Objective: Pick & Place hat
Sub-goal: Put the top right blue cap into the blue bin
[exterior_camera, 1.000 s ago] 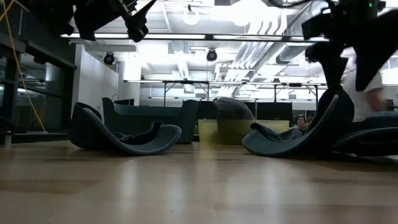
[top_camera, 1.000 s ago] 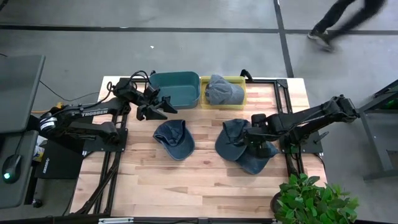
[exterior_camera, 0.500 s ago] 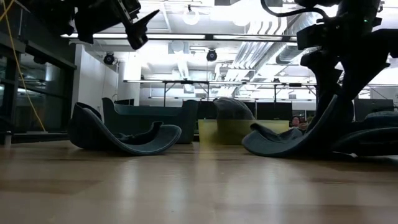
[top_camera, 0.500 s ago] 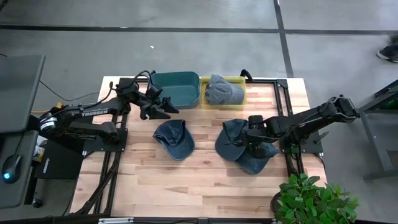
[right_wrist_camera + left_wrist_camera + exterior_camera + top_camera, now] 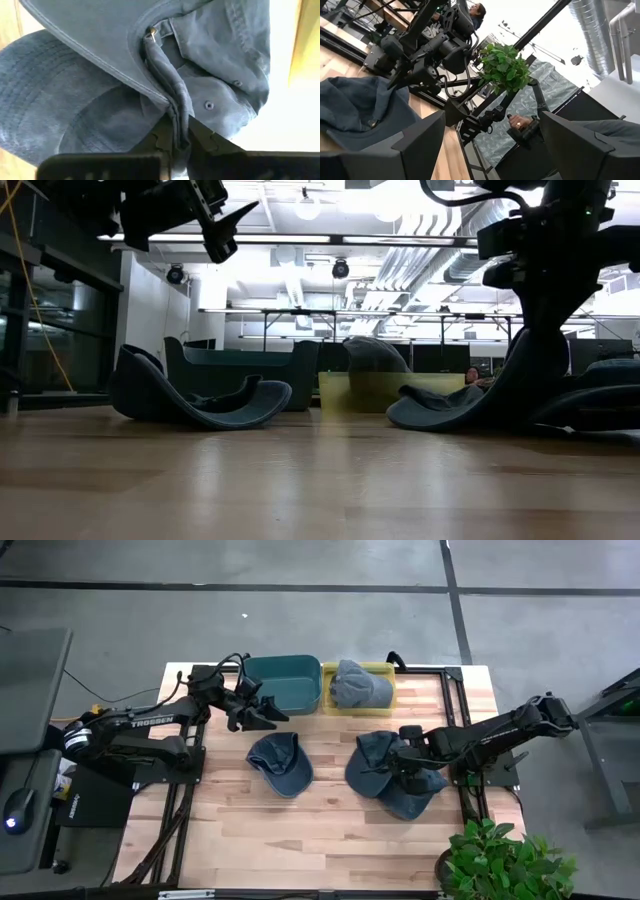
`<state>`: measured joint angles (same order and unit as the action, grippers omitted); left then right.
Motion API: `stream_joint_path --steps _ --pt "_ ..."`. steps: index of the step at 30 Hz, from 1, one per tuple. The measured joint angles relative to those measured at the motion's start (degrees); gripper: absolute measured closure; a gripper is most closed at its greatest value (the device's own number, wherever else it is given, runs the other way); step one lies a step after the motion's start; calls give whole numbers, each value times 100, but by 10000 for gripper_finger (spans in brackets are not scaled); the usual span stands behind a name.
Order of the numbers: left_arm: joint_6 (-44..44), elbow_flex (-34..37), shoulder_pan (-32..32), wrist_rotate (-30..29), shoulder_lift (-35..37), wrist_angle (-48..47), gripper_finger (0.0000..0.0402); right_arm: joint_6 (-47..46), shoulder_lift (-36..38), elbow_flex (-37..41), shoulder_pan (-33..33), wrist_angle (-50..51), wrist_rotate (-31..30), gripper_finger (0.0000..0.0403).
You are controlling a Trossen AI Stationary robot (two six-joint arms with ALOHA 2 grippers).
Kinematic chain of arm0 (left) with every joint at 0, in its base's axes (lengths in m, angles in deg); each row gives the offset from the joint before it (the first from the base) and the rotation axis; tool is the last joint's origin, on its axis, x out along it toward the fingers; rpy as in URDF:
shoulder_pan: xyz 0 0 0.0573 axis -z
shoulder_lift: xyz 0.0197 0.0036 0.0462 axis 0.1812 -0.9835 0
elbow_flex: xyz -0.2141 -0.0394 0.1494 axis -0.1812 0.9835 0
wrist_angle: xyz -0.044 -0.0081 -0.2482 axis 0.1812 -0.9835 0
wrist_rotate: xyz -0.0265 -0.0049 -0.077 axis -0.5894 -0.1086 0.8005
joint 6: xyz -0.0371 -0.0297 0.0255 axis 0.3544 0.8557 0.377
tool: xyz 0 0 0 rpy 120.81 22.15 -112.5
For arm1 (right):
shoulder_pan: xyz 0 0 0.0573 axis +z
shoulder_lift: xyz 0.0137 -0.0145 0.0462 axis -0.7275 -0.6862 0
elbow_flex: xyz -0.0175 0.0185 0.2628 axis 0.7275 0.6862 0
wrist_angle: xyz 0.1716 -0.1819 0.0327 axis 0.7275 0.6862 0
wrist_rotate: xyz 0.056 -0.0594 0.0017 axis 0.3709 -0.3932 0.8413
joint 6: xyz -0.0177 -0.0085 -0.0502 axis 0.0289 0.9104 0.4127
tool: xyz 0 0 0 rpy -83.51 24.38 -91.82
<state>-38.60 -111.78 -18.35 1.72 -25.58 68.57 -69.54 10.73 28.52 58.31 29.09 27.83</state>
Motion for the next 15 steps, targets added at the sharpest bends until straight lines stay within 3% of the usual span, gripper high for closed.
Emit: stream_joint_path --steps 15 --pt "48 0 -7 -110 -15 -233 80 -206 -2 -457 -2 -195 -158 397"
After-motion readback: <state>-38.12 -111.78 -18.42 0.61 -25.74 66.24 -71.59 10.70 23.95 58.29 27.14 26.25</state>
